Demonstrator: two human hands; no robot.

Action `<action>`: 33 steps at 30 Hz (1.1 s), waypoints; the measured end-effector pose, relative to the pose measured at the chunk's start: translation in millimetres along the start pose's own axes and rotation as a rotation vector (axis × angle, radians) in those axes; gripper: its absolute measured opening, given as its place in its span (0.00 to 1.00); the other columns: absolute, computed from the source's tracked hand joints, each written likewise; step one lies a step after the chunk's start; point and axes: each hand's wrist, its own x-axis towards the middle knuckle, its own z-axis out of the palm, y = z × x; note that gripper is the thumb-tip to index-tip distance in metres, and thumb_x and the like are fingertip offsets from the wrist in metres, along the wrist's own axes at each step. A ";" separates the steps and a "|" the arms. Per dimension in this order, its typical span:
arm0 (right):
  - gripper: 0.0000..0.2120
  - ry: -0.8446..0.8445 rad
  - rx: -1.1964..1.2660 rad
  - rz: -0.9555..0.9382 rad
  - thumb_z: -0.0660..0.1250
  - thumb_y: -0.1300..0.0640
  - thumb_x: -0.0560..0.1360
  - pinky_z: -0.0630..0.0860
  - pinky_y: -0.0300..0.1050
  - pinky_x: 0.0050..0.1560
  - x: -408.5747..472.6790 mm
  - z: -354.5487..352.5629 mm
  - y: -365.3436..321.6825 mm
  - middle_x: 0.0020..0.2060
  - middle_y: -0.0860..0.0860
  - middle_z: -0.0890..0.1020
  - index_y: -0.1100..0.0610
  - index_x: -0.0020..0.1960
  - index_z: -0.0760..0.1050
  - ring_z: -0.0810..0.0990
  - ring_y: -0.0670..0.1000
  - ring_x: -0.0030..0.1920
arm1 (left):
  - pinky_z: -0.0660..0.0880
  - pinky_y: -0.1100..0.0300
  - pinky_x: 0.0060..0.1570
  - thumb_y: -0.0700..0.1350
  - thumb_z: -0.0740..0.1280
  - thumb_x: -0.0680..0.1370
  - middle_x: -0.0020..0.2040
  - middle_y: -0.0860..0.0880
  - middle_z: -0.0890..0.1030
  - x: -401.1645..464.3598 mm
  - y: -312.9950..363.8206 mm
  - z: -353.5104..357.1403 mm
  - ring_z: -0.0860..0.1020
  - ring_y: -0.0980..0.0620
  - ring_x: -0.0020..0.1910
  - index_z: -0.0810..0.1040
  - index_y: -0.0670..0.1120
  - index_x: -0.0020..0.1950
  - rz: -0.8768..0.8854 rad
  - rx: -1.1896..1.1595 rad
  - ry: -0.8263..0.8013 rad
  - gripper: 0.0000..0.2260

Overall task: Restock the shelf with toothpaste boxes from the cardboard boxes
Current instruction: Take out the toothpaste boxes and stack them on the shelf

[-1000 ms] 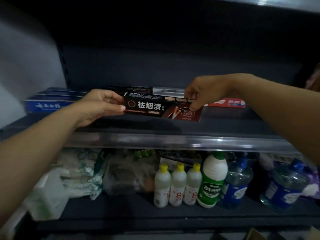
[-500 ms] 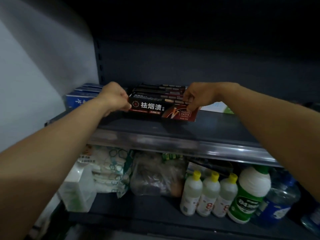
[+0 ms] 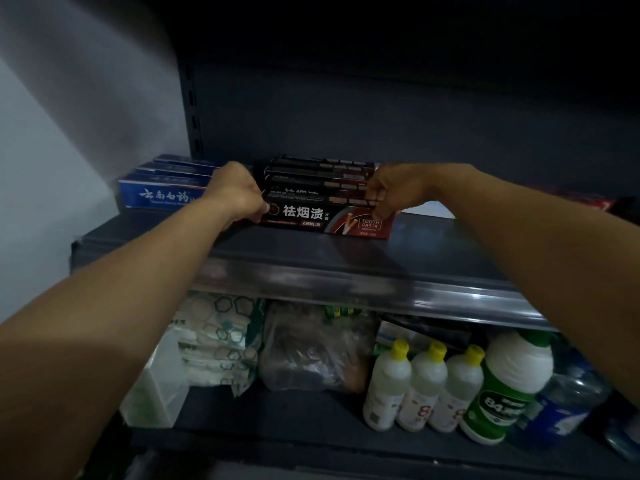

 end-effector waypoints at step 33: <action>0.16 0.200 -0.081 0.163 0.75 0.55 0.69 0.68 0.39 0.46 -198.2 -0.9 107.5 0.45 0.47 0.77 0.54 0.55 0.77 0.75 0.49 0.47 | 0.77 0.53 0.57 0.43 0.77 0.68 0.54 0.45 0.82 -150.1 190.2 135.5 0.80 0.47 0.54 0.81 0.43 0.58 0.610 0.295 -0.241 0.19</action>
